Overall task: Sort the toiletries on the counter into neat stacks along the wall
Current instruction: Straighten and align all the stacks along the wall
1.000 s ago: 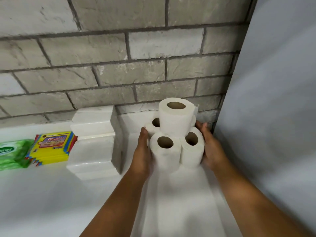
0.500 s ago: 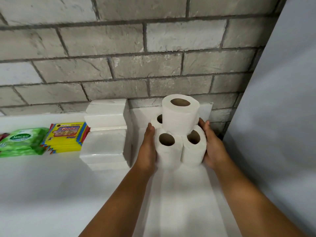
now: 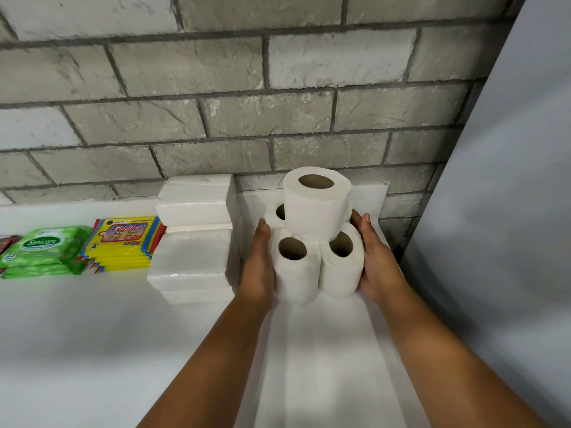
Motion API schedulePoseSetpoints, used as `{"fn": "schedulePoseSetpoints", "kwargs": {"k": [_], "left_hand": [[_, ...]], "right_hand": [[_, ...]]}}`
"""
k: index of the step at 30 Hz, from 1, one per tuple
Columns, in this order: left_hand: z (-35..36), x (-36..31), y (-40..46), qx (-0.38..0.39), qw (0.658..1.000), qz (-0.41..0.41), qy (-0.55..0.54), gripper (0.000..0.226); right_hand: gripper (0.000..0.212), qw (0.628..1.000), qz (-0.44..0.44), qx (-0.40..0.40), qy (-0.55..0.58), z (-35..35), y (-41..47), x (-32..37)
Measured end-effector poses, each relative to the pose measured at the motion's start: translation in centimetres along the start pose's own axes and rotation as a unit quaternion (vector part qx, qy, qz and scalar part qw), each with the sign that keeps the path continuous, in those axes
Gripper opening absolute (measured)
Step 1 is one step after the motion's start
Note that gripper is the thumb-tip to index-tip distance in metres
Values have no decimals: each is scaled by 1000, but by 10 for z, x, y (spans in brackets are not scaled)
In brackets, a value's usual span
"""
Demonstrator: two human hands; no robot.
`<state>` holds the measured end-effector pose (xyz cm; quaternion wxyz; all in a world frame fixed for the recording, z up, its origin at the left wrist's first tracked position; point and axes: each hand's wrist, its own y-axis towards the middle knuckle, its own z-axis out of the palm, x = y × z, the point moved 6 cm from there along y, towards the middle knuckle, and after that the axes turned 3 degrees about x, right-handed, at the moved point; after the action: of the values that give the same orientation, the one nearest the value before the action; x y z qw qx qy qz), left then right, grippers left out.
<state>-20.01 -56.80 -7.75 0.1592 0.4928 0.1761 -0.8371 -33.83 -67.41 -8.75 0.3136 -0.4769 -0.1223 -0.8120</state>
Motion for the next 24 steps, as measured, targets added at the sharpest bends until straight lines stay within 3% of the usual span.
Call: {"fn": "schedulePoseSetpoints", "kwargs": {"k": [6, 11, 15, 19, 24], "left_hand": [[-3, -1, 0, -7, 1000, 6, 3, 47], [-7, 0, -11, -30, 998, 36, 36, 60], [-5, 3, -38, 14, 974, 135, 182, 56], [-10, 8, -53, 14, 945, 163, 282, 68], [-14, 9, -53, -21, 928, 182, 326, 68]], "right_hand": [[49, 1000, -1, 5, -20, 0, 0, 0], [73, 999, -14, -5, -51, -8, -13, 4], [82, 981, -70, -9, -179, -14, -44, 4], [81, 954, -88, 14, -286, -14, -58, -6], [79, 940, -110, -39, -321, -16, -63, -10]]}}
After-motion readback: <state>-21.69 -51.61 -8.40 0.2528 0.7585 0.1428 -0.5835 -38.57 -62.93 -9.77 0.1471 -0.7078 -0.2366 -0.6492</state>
